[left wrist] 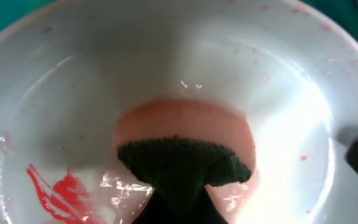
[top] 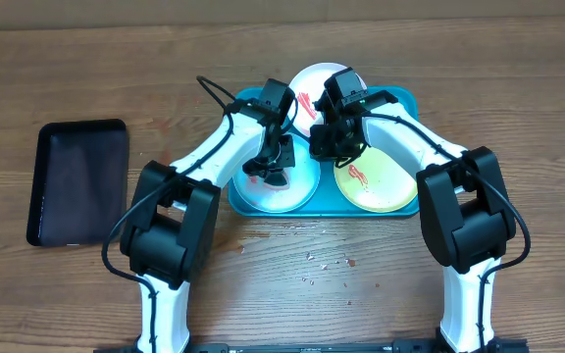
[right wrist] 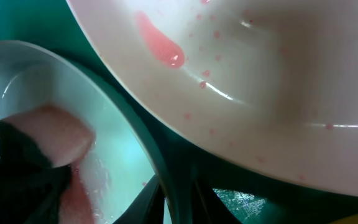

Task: Clean dirty plates on tray and stack at the side
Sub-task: 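Scrub the light-blue plate with the sponge in the left gripper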

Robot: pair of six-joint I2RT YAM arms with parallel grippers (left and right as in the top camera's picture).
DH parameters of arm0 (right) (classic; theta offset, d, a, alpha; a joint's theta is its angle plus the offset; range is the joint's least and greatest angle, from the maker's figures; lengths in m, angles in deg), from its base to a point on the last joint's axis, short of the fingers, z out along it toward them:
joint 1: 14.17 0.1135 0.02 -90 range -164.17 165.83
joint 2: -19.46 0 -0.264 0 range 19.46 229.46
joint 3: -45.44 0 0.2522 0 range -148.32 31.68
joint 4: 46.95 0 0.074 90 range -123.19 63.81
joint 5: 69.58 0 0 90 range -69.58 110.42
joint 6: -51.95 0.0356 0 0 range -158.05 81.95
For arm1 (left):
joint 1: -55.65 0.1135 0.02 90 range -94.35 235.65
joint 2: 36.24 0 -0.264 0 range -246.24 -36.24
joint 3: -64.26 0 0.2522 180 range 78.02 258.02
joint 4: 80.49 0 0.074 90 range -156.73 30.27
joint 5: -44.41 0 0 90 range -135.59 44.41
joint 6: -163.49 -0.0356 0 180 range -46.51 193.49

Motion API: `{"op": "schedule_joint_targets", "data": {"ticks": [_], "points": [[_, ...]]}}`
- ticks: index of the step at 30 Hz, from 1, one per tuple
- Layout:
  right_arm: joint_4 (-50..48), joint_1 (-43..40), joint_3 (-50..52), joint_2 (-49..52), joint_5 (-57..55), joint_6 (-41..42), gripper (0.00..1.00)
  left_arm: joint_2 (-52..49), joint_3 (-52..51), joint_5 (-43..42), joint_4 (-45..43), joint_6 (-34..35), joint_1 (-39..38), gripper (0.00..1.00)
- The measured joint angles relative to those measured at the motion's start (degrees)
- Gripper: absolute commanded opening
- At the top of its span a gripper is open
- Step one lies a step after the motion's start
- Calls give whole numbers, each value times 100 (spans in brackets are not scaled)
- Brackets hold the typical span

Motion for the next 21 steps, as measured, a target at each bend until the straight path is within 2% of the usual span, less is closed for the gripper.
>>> {"op": "schedule_joint_targets", "data": {"ticks": [6, 11, 16, 21], "points": [[0, 0, 0, 0, 0, 2, 17, 133, -282, -4, -323, 0, 61, 4], [2, 0, 0, 0, 0, 0, 17, 140, -262, 109, -195, 0, 232, 4], [2, 0, 0, 0, 0, 2, 17, 140, -181, 734, 289, 0, 417, 4], [0, 0, 0, 0, 28, 0, 17, 138, -179, 1342, 345, -4, 428, 4]]}}
